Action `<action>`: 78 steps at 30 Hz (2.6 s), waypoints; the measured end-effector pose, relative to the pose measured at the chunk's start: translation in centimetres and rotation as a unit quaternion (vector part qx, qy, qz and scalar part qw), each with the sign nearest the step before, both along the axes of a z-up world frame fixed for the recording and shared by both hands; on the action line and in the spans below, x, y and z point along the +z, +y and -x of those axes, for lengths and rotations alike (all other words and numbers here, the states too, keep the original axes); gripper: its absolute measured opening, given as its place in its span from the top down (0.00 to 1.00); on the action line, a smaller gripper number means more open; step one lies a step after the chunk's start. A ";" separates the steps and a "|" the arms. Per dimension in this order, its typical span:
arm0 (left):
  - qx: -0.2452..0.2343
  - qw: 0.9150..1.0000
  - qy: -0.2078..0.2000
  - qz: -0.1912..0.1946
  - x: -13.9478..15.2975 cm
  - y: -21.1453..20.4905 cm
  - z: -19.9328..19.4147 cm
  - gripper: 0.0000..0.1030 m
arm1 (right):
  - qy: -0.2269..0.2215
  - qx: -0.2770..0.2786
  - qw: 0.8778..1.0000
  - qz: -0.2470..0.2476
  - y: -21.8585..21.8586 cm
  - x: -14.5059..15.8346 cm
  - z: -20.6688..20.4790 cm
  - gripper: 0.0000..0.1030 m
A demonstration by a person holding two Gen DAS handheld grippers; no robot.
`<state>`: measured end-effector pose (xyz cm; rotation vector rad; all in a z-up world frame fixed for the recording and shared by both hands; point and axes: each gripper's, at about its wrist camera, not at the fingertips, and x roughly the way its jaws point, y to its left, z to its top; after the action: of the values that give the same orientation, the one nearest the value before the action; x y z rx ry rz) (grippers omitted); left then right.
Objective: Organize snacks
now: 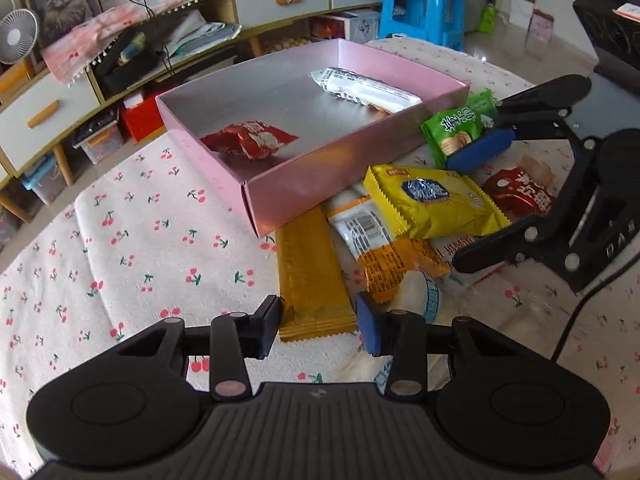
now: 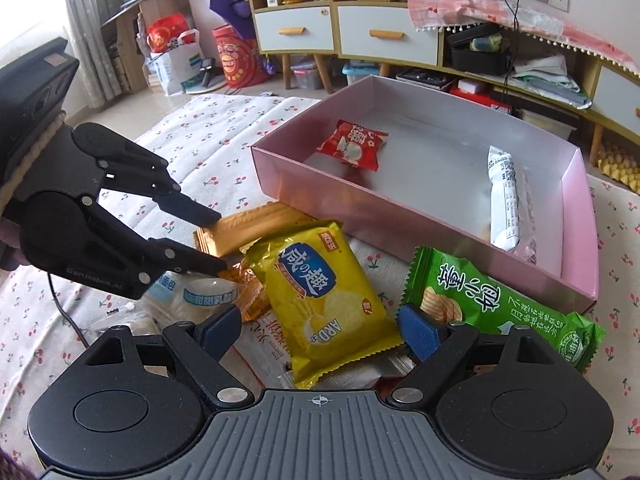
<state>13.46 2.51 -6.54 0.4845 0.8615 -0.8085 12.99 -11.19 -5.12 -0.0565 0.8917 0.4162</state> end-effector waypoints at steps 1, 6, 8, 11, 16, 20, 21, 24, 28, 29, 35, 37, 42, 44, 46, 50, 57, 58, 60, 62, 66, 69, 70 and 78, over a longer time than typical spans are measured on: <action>0.009 1.000 0.002 0.001 -0.1 0.0 -0.3 0.58 | -0.002 0.001 1.000 0.004 0.1 0.0 -0.1 0.15; 0.063 0.998 0.013 0.021 -0.3 -0.1 -1.8 0.52 | -0.024 0.010 0.999 0.023 0.9 -0.1 -0.4 0.16; 0.088 0.996 0.019 0.028 -0.4 -0.3 -2.1 0.52 | -0.028 0.011 0.999 0.024 1.0 -0.3 -0.6 0.18; 0.120 0.992 0.025 0.025 -0.2 -0.9 -2.1 0.51 | -0.024 0.013 0.999 0.031 1.3 -0.6 -0.7 0.26; 0.162 0.986 0.023 0.021 0.1 -1.1 -1.1 0.57 | -0.008 0.006 1.000 0.015 1.2 -0.2 -0.8 0.46; 0.180 0.983 0.023 0.020 0.3 -1.6 0.0 0.68 | 0.017 -0.003 1.000 -0.003 0.7 0.1 -0.7 0.47; 0.183 0.983 0.022 0.017 0.4 -1.7 0.4 0.69 | 0.025 -0.005 1.000 -0.006 0.6 0.2 -0.7 0.47; 0.194 0.980 0.031 0.009 0.6 -2.0 1.2 0.71 | 0.048 -0.016 0.999 -0.018 0.2 0.7 -0.5 0.47; 0.219 0.974 0.054 0.004 0.9 -1.6 2.0 0.71 | 0.070 -0.024 0.997 -0.016 -0.1 1.2 -0.2 0.47; 0.224 0.973 0.058 0.000 1.0 -1.5 2.2 0.71 | 0.073 -0.025 0.997 -0.012 -0.2 1.3 0.1 0.47; 0.256 0.964 0.065 -0.001 1.1 -1.6 3.2 0.69 | 0.065 -0.009 0.998 -0.001 0.0 1.3 0.9 0.45; 0.259 0.965 0.050 -0.003 0.9 -2.0 3.4 0.66 | 0.062 -0.004 0.998 -0.001 0.1 1.1 0.9 0.44; 0.277 0.961 0.023 0.001 0.4 -2.0 3.2 0.40 | 0.060 -0.002 0.998 -0.014 -0.1 1.0 0.7 0.42; 0.283 0.959 0.024 0.010 0.2 -1.6 2.8 0.35 | 0.061 -0.007 0.998 -0.018 -0.2 0.9 0.5 0.42; 0.290 0.957 0.025 0.021 0.2 -1.3 2.6 0.36 | 0.060 -0.015 0.998 -0.017 -0.3 0.8 0.4 0.42; 0.286 0.958 0.014 0.025 0.4 -1.7 2.8 0.54 | 0.062 -0.028 0.998 -0.012 -0.3 0.9 0.2 0.49; 0.290 0.956 0.027 0.034 0.8 -2.0 2.8 0.74 | 0.119 -0.090 0.987 -0.055 -1.8 1.7 -0.8 0.50; 0.295 0.954 0.035 0.039 0.8 -1.9 2.5 0.75 | 0.128 -0.098 0.985 -0.067 -2.2 1.7 -0.9 0.50; 0.307 0.949 0.054 0.052 1.0 -1.5 2.1 0.75 | 0.143 -0.114 0.979 -0.089 -3.1 1.8 -1.2 0.50; 0.315 0.944 0.070 0.067 1.3 -1.2 1.8 0.75 | 0.157 -0.129 0.972 -0.114 -4.0 1.9 -1.3 0.50; 0.336 0.933 0.096 0.085 2.3 -0.6 1.7 0.75 | 0.158 -0.142 0.966 -0.149 -5.2 2.9 -1.3 0.50; 0.345 0.927 0.108 0.103 3.3 -0.3 1.8 0.75 | 0.145 -0.150 0.964 -0.162 -6.0 4.0 -1.2 0.50; 0.345 0.926 0.110 0.109 3.7 -0.3 1.8 0.75 | 0.141 -0.153 0.963 -0.169 -6.3 4.3 -1.2 0.50; 0.341 0.922 0.089 0.158 6.2 -1.3 1.6 0.75 | 0.077 -0.192 0.962 -0.180 -8.9 5.6 -2.5 0.50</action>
<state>11.91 1.17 -0.35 -0.1864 0.9632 -0.3296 15.53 -20.12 0.50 0.4822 0.9423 0.2151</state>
